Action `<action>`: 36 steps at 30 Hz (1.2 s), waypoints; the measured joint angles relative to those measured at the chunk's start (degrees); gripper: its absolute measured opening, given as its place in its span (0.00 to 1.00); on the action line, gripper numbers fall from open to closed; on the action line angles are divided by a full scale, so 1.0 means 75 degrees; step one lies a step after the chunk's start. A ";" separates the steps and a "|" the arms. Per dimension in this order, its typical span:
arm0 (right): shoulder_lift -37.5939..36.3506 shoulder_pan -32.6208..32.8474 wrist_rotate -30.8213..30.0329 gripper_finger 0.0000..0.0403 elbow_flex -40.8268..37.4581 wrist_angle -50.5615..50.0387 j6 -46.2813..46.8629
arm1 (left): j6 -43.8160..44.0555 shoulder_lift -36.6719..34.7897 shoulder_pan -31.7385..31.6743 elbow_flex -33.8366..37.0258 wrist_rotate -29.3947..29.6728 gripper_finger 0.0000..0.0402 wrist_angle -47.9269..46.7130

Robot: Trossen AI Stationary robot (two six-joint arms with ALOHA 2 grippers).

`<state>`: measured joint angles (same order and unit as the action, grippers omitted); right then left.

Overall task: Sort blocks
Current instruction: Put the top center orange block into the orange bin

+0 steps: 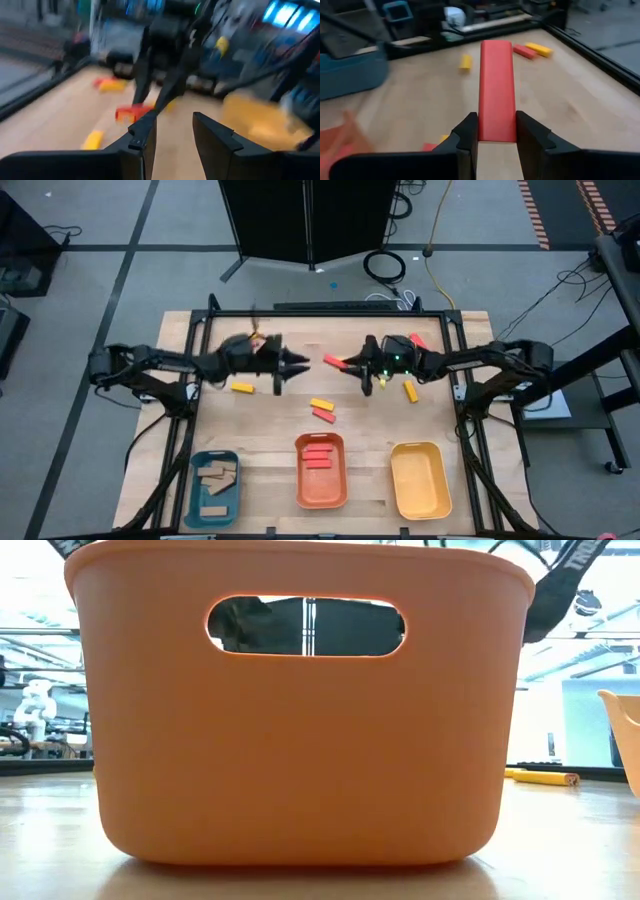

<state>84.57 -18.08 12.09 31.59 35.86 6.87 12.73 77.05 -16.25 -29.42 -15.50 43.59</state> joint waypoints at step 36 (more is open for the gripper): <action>-0.0451 0.2590 -0.0684 0.21 -0.0003 0.0735 0.0446 | 0.0373 0.2059 0.1878 0.0135 0.1153 0.71 0.5303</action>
<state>81.19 1.34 6.96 31.57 41.37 10.21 15.53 92.49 -2.16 -28.40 -6.85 83.36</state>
